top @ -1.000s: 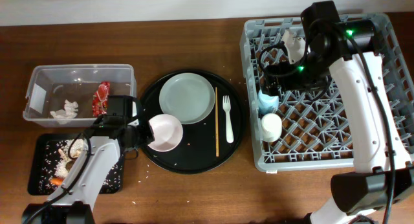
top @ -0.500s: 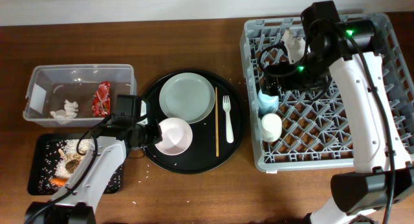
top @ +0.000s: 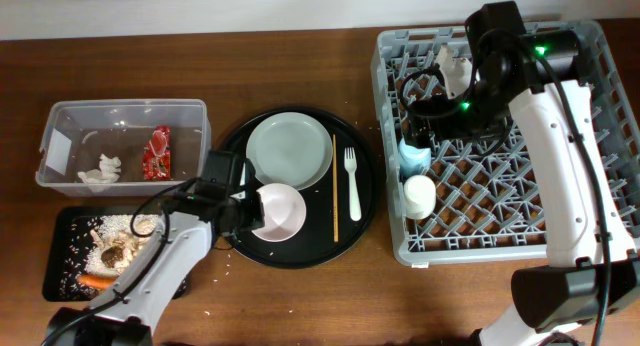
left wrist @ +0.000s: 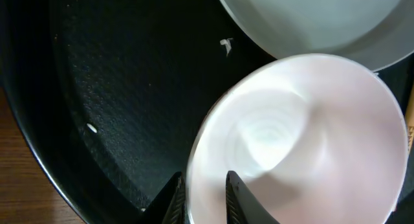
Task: Sort waste into correct bins and load items into the dishwasher rack
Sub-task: 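Grasp the rim of the pink bowl with the left gripper, then lift the pink bowl and hand it to the right gripper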
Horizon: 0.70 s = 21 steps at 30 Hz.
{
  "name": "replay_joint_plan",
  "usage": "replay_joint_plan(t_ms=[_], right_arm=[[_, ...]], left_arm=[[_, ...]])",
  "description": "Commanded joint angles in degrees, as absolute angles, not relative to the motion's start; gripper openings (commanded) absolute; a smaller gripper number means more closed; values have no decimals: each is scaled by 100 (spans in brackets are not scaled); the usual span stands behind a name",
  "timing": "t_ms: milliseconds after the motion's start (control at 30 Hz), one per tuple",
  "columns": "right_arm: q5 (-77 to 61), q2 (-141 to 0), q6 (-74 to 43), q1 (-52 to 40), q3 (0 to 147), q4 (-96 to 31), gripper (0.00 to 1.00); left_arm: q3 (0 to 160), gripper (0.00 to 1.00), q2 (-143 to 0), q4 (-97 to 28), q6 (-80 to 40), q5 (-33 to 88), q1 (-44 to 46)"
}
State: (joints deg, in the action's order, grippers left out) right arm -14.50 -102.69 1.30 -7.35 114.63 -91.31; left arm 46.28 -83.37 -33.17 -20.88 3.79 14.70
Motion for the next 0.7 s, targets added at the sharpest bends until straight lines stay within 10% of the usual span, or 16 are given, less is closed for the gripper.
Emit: replay_joint_plan(t_ms=[0, 467, 533, 667], right_arm=[[-1479, -10250, 99, -788, 11491, -9129, 99], [-1479, -10250, 99, -786, 11491, -9129, 99], [-1479, -10250, 99, -786, 11491, -9129, 99], [-1479, -10250, 99, -788, 11491, -9129, 99]], left_arm=[[4587, 21, -8401, -3306, -2121, 161, 1577], [4587, 21, -8735, -3148, -2121, 167, 1577], [4587, 1, -8764, -3142, -2121, 167, 1577], [5004, 0, -8635, -3540, -2121, 165, 1577]])
